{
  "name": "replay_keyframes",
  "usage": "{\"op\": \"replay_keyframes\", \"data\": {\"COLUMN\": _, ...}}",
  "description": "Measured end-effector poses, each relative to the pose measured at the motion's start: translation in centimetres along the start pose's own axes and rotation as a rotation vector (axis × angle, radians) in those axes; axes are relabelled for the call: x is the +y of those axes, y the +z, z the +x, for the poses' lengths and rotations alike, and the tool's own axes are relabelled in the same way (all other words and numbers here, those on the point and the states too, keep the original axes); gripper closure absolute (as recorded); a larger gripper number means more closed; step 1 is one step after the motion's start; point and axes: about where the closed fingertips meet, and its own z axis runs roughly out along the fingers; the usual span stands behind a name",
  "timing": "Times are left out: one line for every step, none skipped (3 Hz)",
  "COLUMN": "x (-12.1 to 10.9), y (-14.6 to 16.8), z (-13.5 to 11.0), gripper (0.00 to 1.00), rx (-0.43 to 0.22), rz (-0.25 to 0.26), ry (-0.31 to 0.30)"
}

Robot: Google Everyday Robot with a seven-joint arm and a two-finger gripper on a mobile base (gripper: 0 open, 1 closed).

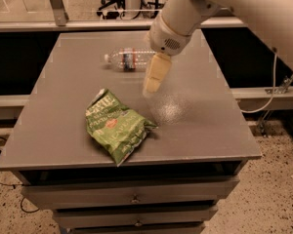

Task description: Knock water bottle over

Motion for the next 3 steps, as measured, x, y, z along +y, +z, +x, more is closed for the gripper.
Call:
{"op": "replay_keyframes", "data": {"x": 0.9, "y": -5.0, "z": 1.6, "gripper": 0.00, "rx": -0.185, "rz": 0.104, "ry": 0.046}}
{"op": "replay_keyframes", "data": {"x": 1.5, "y": -8.4, "z": 3.0, "gripper": 0.00, "rx": -0.353, "rz": 0.167, "ry": 0.073}}
{"op": "replay_keyframes", "data": {"x": 2.0, "y": -9.8, "z": 3.4, "gripper": 0.00, "rx": -0.401, "rz": 0.179, "ry": 0.095}}
